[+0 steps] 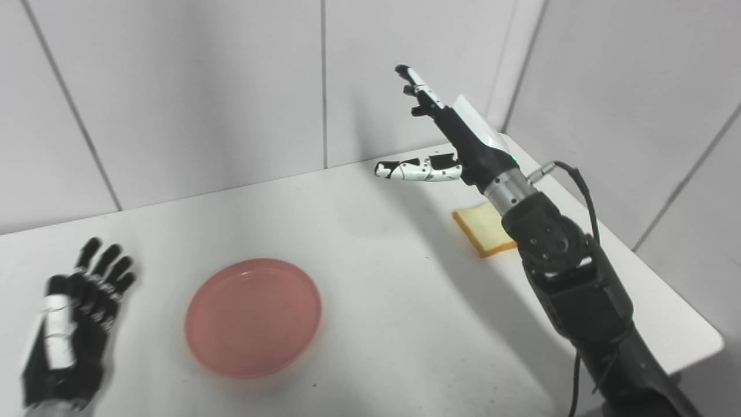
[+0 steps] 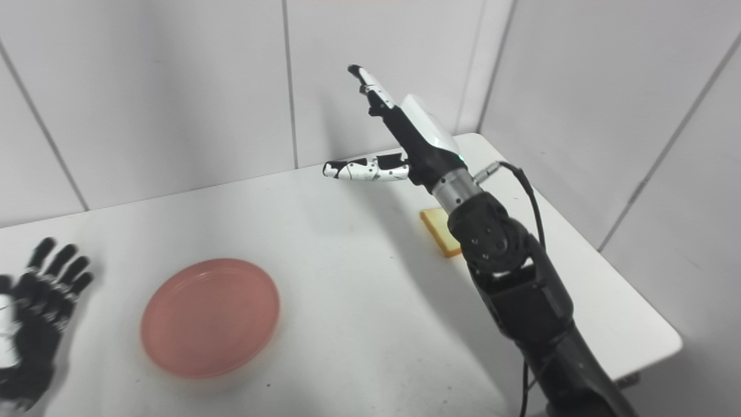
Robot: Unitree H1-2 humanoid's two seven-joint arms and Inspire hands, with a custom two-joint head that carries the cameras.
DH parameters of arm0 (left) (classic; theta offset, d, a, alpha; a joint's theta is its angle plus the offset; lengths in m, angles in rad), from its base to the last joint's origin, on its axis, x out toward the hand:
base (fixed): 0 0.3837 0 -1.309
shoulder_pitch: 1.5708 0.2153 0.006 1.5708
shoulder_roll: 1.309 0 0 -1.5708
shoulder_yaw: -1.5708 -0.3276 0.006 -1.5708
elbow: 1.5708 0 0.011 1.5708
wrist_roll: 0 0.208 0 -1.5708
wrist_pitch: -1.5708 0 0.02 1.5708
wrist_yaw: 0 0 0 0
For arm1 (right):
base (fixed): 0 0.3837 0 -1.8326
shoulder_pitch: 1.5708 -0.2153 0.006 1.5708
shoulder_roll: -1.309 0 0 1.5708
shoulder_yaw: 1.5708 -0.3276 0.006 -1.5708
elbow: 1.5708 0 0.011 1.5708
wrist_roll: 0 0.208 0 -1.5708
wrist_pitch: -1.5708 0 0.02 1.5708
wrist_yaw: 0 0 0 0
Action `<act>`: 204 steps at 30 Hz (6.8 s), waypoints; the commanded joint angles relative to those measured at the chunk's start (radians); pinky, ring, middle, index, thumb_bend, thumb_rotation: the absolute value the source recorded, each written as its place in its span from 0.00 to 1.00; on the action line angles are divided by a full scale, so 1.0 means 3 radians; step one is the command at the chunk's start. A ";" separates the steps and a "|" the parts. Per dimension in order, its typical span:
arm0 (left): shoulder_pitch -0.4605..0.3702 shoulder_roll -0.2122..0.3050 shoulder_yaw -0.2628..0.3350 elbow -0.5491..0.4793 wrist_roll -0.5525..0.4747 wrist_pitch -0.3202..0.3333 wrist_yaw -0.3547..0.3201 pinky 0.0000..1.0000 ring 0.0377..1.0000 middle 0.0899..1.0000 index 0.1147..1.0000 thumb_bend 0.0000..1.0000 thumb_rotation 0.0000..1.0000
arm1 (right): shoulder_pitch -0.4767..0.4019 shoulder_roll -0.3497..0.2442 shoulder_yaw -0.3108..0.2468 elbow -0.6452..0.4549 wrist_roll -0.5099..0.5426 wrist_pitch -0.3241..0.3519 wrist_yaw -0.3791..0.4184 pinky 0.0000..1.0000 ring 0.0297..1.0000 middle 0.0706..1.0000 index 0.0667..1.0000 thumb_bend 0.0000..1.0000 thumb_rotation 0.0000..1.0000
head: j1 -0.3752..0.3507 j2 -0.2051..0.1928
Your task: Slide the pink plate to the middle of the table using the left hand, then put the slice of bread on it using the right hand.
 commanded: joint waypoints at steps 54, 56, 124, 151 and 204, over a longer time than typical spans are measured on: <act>0.0128 0.0163 0.0044 -0.0458 -0.0168 0.0273 0.0012 0.91 0.91 0.92 0.91 0.80 0.91 | -0.0331 -0.1285 0.0874 0.1309 -0.0979 -0.0249 0.1410 0.95 1.00 1.00 1.00 1.00 0.37 | -0.0007 0.0126; 0.0132 0.0164 0.0046 -0.0463 -0.0178 0.0279 0.0009 0.92 0.91 0.92 0.91 0.80 0.90 | -0.0325 -0.1278 0.0898 0.1298 -0.1009 -0.0256 0.1415 0.97 1.00 1.00 1.00 1.00 0.36 | -0.0004 0.0129; 0.0203 0.0151 0.0034 -0.0659 -0.0170 0.0399 0.0045 0.91 0.91 0.91 0.90 0.78 0.92 | -0.0485 -0.0599 0.0964 0.2278 -0.1062 -0.0883 0.0533 0.43 0.44 0.44 0.46 0.53 0.01 | 0.0070 0.0213; 0.0200 -0.0149 -0.0173 -0.0612 0.0059 0.0153 0.0130 0.93 0.93 0.94 0.93 0.76 0.91 | -0.0896 -0.0703 0.0595 0.0938 -0.0872 -0.0203 0.1168 0.43 0.46 0.43 0.47 0.53 0.00 | 0.0888 0.0199; 0.0067 -0.0652 -0.0496 -0.0764 0.0526 0.0338 0.0623 0.98 0.95 0.95 0.96 0.77 0.89 | -0.1310 0.1022 0.1774 0.1623 -0.0805 -0.0946 0.1045 0.35 0.39 0.39 0.49 0.52 0.00 | 0.2136 0.0361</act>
